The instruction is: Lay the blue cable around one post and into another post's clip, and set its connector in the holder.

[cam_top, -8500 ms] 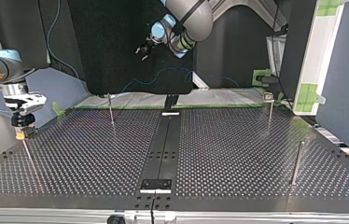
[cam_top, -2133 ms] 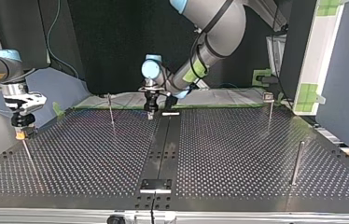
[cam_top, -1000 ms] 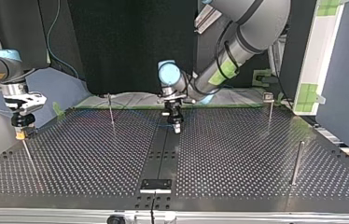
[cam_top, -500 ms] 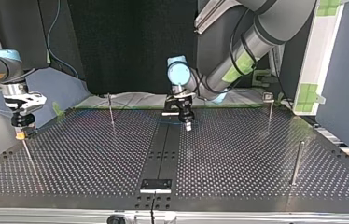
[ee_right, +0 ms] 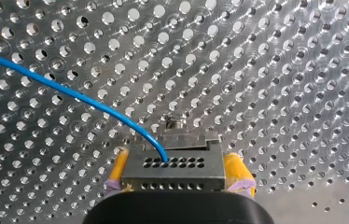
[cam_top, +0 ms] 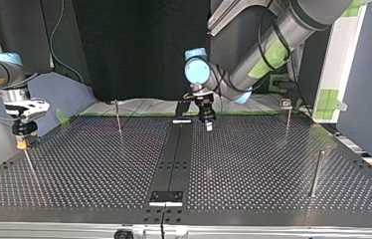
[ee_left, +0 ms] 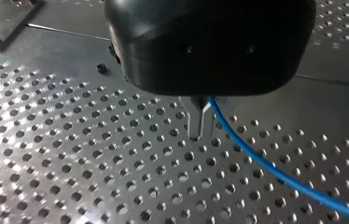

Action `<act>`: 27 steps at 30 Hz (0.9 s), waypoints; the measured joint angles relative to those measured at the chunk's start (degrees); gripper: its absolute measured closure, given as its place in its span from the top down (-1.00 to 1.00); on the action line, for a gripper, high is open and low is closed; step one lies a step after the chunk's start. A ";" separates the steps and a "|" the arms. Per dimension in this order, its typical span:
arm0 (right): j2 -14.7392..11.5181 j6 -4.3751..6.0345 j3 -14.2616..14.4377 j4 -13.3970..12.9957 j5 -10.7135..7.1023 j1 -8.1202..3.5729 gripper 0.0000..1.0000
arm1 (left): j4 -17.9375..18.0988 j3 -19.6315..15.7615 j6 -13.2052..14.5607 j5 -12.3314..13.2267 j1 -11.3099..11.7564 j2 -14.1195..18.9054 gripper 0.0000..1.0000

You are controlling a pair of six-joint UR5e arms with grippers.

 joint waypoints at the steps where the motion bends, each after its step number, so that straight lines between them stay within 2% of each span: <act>1: 0.00 0.00 0.00 0.00 0.00 0.00 -1.00 | -0.46 -0.44 0.26 -0.06 0.12 0.44 -0.96; 21: 0.00 0.00 0.00 0.00 0.00 0.00 -1.00 | -10.27 -10.28 2.87 0.49 1.59 10.26 -0.96; 27: 0.00 0.00 0.00 0.00 0.00 0.00 -1.00 | -13.02 -10.35 3.37 1.49 1.68 12.99 -0.96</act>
